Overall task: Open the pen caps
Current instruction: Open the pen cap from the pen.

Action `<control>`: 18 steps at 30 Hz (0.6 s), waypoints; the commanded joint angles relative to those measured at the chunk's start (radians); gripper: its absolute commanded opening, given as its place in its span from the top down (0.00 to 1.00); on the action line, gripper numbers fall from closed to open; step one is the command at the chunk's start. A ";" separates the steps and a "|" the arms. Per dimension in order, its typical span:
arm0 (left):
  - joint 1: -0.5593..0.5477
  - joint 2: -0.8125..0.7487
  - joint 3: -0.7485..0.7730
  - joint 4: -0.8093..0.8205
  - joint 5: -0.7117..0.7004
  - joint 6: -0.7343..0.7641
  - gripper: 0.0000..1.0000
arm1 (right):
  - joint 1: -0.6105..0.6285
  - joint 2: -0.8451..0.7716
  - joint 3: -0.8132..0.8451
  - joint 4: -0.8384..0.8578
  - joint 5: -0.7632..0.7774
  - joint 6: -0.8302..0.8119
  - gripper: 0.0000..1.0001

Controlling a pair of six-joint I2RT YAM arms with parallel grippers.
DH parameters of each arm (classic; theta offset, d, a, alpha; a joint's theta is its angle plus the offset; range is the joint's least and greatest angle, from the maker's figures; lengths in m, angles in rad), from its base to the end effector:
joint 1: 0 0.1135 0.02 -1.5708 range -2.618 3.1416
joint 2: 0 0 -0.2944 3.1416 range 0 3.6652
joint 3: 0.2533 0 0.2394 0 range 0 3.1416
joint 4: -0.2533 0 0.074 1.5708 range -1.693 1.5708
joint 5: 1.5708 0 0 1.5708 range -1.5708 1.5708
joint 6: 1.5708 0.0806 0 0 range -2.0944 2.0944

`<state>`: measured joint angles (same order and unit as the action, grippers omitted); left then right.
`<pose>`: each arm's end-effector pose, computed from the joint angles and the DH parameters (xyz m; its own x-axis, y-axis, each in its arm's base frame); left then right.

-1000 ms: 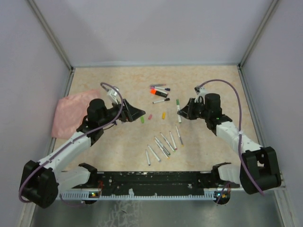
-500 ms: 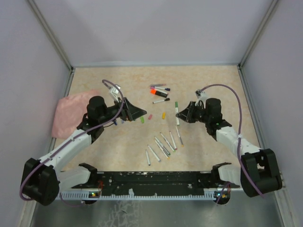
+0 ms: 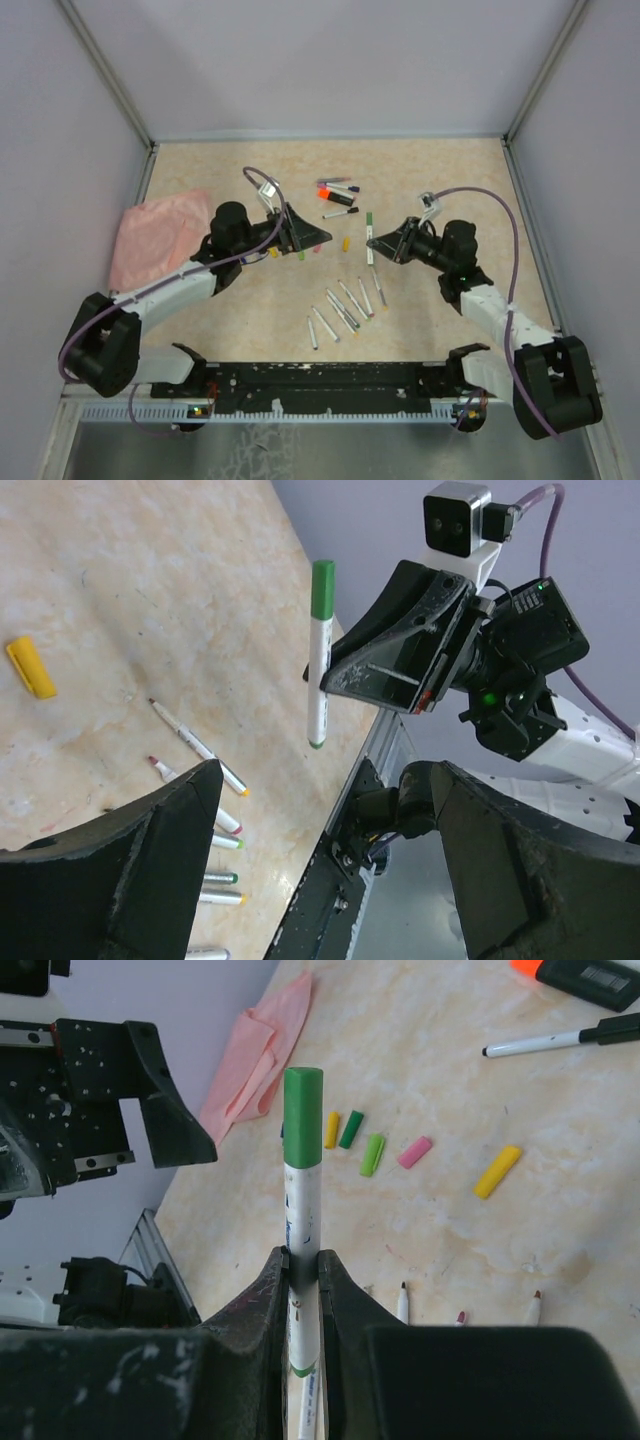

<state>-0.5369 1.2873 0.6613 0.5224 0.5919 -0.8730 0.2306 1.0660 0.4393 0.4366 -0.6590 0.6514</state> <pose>0.2354 -0.1925 0.2944 -0.7478 -0.2949 -0.5949 0.5110 0.3163 -0.7992 0.2182 0.1019 0.2578 -0.6108 0.3490 -0.7108 -0.4977 0.5290 0.6874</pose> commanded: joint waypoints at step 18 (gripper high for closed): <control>-0.113 0.250 0.294 0.015 -0.068 0.050 0.18 | -0.007 0.106 -0.037 0.510 -0.261 0.305 1.00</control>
<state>-0.6399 1.5120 0.8902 0.5480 0.5171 -0.8436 0.2306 1.1412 0.3992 0.7647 -0.8650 0.8848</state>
